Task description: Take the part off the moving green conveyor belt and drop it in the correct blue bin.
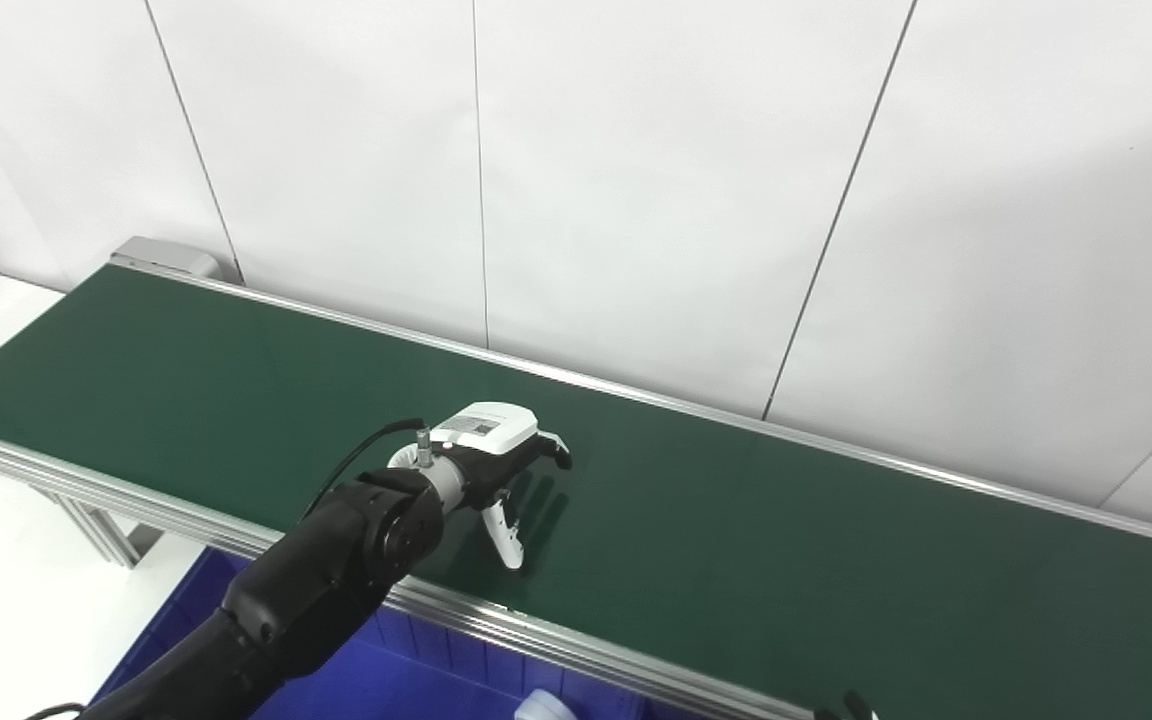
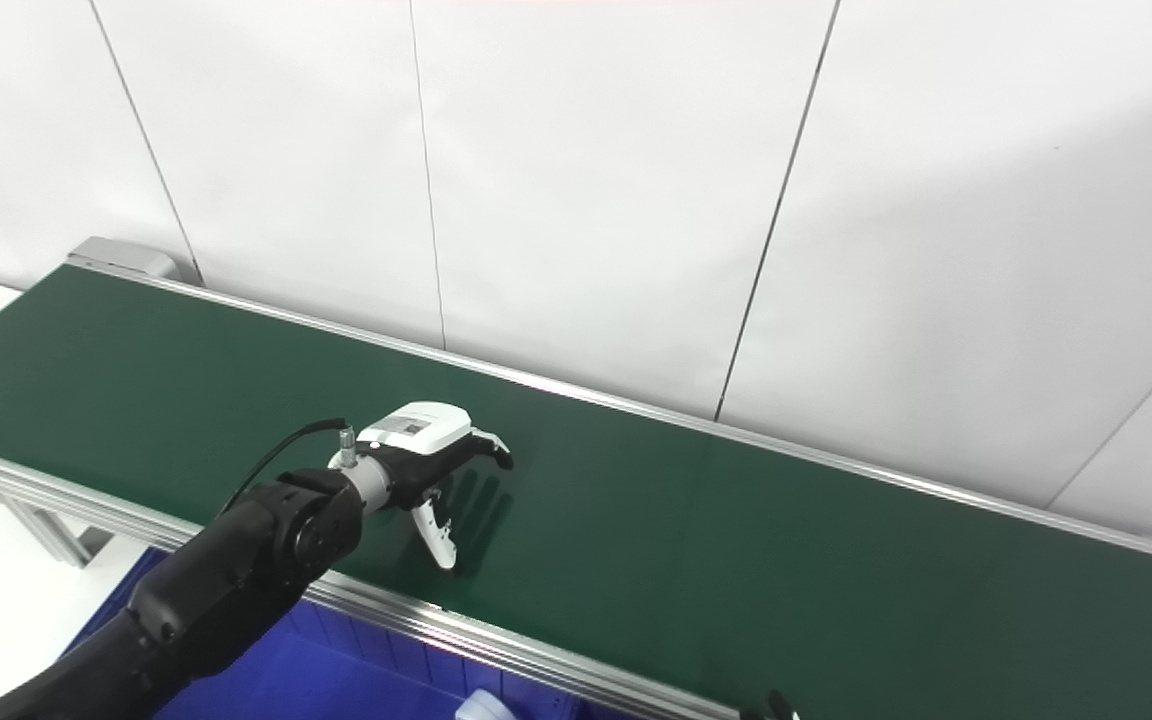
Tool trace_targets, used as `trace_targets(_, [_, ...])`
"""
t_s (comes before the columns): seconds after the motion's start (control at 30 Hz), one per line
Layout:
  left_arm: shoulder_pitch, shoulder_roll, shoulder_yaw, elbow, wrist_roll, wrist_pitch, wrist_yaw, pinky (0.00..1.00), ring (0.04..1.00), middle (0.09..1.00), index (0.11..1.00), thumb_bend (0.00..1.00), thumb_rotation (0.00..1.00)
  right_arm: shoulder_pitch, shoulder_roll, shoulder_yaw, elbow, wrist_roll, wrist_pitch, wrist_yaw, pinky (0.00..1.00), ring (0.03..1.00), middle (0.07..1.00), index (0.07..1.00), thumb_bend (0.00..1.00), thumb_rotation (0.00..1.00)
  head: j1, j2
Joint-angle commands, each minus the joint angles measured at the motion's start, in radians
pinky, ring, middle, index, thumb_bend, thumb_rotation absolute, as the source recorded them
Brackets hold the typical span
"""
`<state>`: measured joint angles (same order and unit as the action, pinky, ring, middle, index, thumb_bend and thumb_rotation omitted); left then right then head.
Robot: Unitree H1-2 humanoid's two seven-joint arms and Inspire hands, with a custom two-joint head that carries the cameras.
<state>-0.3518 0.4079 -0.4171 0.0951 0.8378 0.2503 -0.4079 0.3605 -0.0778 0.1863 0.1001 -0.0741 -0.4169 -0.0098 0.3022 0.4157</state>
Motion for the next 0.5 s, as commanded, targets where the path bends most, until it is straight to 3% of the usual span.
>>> trace_targets(0.0, [-0.053, 0.03, 0.003, -0.002, 0.018, -0.03, 0.019, 0.78, 0.847, 0.864, 0.809, 0.9, 0.0, 0.001, 0.004, 0.002, -0.026, -0.001, -0.052, -0.001, 0.75, 0.824, 0.879, 0.959, 0.03, 1.0, 0.0, 0.002])
trace_targets(0.47, [-0.04, 0.036, 0.001, 0.041, 0.027, -0.06, 0.035, 0.77, 0.837, 0.861, 0.8, 0.91, 0.0, 0.006, 0.004, -0.001, -0.029, 0.004, -0.052, -0.001, 0.75, 0.819, 0.874, 0.953, 0.06, 1.0, 0.0, 0.003])
